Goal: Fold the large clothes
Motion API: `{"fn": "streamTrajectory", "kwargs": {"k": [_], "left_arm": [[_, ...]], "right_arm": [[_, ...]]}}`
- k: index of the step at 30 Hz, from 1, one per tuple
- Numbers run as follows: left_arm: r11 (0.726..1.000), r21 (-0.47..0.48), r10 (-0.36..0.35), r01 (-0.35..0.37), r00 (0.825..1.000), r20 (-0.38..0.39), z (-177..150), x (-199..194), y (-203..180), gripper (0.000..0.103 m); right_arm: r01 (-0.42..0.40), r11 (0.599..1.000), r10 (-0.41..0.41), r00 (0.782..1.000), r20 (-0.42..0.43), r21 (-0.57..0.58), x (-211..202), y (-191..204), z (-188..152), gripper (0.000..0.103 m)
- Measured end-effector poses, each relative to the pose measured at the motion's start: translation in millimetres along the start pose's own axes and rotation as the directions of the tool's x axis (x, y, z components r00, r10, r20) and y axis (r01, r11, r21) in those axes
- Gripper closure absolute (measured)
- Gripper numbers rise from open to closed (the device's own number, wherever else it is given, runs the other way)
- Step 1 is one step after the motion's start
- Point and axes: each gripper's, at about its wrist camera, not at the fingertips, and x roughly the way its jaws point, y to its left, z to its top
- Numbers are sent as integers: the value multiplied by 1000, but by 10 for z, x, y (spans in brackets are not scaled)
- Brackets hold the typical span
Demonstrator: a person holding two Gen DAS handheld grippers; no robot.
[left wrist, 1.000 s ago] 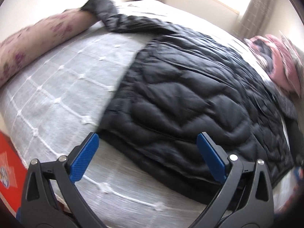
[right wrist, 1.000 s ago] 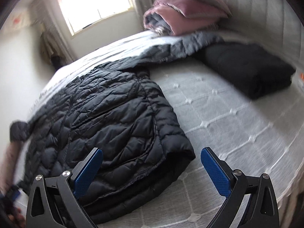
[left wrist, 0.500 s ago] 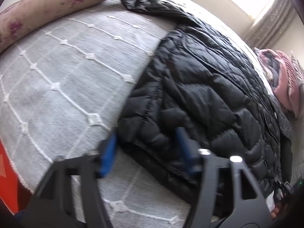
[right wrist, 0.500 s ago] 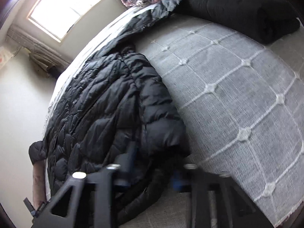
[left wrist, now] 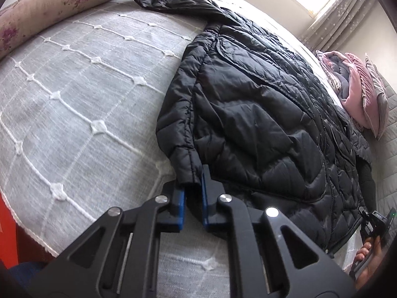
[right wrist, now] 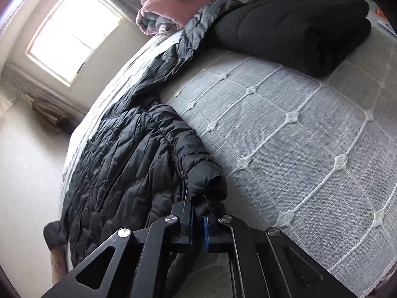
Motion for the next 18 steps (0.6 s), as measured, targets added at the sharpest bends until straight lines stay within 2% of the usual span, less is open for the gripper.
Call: {"fn": "streamTrajectory", "kwargs": {"k": [10, 12, 13, 15, 18], "left_arm": [[999, 37, -4, 4, 1000, 11, 2, -53, 7, 92], [999, 29, -17, 17, 1000, 13, 30, -63, 29, 89], [1000, 17, -23, 23, 1000, 17, 51, -74, 48, 86], [999, 3, -43, 43, 998, 42, 98, -138, 83, 83], [1000, 11, -4, 3, 993, 120, 118, -273, 90, 70]], "right_arm": [[29, 999, -29, 1000, 12, -13, -30, 43, -43, 97], [77, 997, -77, 997, 5, -22, -17, 70, -43, 91], [111, 993, -110, 994, 19, -45, -41, 105, -46, 89], [166, 980, -156, 983, 101, -109, -161, 231, -70, 85], [232, 957, -194, 958, 212, -172, -328, 381, -130, 78]]}}
